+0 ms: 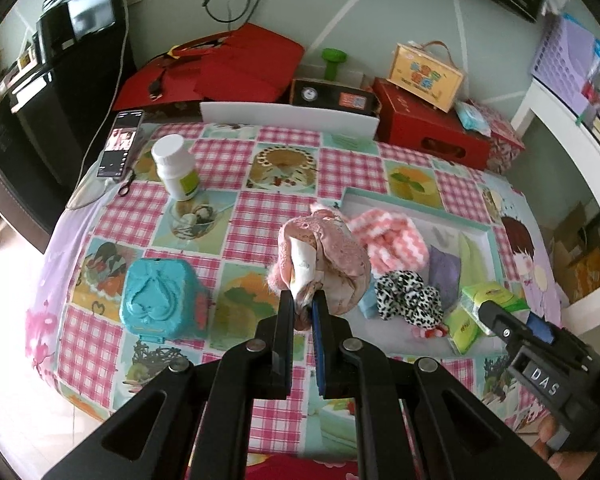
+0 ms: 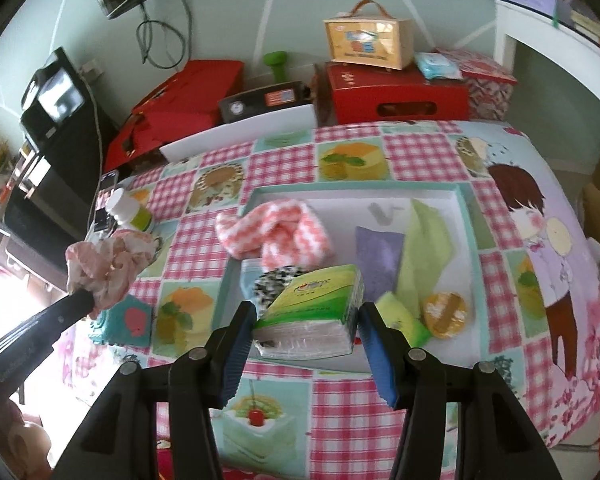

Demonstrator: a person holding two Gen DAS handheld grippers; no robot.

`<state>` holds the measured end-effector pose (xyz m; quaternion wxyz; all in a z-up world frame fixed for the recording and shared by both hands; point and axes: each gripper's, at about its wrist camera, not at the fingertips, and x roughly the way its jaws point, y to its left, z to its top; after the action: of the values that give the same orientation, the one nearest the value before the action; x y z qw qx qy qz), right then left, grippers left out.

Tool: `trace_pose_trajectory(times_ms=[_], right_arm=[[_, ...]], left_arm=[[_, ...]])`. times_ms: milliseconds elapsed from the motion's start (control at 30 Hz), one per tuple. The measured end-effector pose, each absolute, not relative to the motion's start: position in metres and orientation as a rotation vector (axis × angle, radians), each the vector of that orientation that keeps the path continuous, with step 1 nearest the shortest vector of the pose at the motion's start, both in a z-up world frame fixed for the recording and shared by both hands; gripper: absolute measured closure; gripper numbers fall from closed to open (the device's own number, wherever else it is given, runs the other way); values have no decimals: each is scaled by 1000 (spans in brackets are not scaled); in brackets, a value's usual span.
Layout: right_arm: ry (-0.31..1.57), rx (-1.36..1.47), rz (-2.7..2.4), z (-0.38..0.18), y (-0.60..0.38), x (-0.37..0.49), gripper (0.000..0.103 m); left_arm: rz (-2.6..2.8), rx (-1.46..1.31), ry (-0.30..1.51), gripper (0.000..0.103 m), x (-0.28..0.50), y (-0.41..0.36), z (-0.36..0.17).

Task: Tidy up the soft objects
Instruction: 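Carry the pink scrunchie and green tissue packet over the tray with both tools, then lower the scrunchie and packet into the tray and open both tools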

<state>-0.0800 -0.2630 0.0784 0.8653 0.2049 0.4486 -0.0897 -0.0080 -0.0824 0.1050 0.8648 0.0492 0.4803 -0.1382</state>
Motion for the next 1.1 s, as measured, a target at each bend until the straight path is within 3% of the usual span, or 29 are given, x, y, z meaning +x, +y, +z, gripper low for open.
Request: trace_pose_trajectory(times_ms=[333,600,1100], right_arm=[[952,472,-250,59,-299,-91,47],[983,483,-258,37,-313,-82,54],[1048,493,-273,5,-322,-75,54]], left_arm=[[-346,174,1034,95,-12,-117,85],[-391,205,1064,95,-2,-141,64],[-442,238,1198,95,8,-166,6]])
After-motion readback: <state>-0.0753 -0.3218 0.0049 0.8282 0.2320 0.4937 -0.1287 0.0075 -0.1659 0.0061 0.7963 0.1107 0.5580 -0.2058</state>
